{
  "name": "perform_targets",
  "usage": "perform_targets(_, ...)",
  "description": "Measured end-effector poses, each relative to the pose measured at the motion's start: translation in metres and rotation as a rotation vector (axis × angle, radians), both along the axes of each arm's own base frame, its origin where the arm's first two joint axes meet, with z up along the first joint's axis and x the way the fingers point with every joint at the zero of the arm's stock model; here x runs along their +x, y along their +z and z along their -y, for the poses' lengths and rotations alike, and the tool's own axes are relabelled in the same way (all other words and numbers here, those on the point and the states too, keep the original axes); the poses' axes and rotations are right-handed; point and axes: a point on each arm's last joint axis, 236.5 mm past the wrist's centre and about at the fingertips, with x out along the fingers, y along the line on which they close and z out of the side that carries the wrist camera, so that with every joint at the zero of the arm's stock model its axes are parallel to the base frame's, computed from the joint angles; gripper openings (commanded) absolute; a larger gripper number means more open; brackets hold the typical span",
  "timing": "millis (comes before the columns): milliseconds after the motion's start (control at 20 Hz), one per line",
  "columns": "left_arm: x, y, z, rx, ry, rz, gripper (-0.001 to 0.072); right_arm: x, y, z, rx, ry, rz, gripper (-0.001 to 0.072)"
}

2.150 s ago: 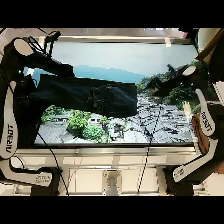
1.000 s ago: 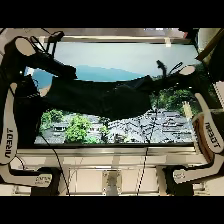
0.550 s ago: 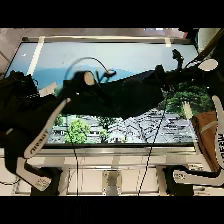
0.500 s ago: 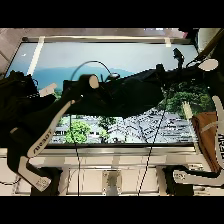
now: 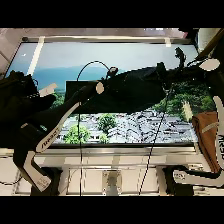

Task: Fold the clothes and pants, and hang the long-sleeved shirts on hangers.

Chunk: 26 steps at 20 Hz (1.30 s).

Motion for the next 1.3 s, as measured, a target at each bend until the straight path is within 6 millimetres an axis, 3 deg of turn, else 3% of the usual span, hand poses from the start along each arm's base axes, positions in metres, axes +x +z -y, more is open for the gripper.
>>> perform_targets(250, 0.018, -0.006, -0.013, -0.012, 0.06, 0.009, 0.001, -0.005, -0.006, -0.03, -0.049, 0.054, 0.029, 0.005)
perform_targets(400, 0.019, -0.005, -0.017, -0.009, 0.058, 0.005, 0.001, 0.007, -0.016, -0.057, -0.128, 0.057, 0.11, 0.005)
perform_targets(550, 0.02, 0.008, -0.039, 0.002, 0.07, -0.02, 0.0011, 0.029, -0.02, -0.091, -0.143, 0.009, 0.196, 0.005)
perform_targets(650, 0.023, 0.028, -0.069, 0.022, 0.087, -0.029, 0.0011, 0.044, -0.027, -0.116, -0.134, -0.023, 0.226, 0.0049)
perform_targets(850, 0.026, 0.086, -0.156, 0.097, 0.164, 0.001, 0.0011, 0.065, -0.051, -0.173, -0.101, -0.053, 0.231, 0.0049)
perform_targets(1050, 0.018, 0.148, -0.231, 0.138, 0.258, 0.073, 0.0011, 0.08, -0.057, -0.245, -0.038, -0.053, 0.292, 0.0051)
perform_targets(1100, 0.014, 0.159, -0.242, 0.145, 0.271, 0.088, 0.0011, 0.081, -0.056, -0.263, -0.023, -0.047, 0.311, 0.0123)
perform_targets(1150, 0.011, 0.168, -0.25, 0.152, 0.277, 0.102, 0.0011, 0.08, -0.055, -0.282, -0.005, -0.04, 0.332, 0.036)
perform_targets(1200, 0.007, 0.175, -0.257, 0.16, 0.28, 0.111, 0.0011, 0.079, -0.049, -0.3, 0.018, -0.035, 0.357, 0.0501)
perform_targets(1300, 0.0, 0.181, -0.264, 0.169, 0.283, 0.111, 0.0011, 0.071, -0.036, -0.329, 0.045, -0.007, 0.421, 0.0439)
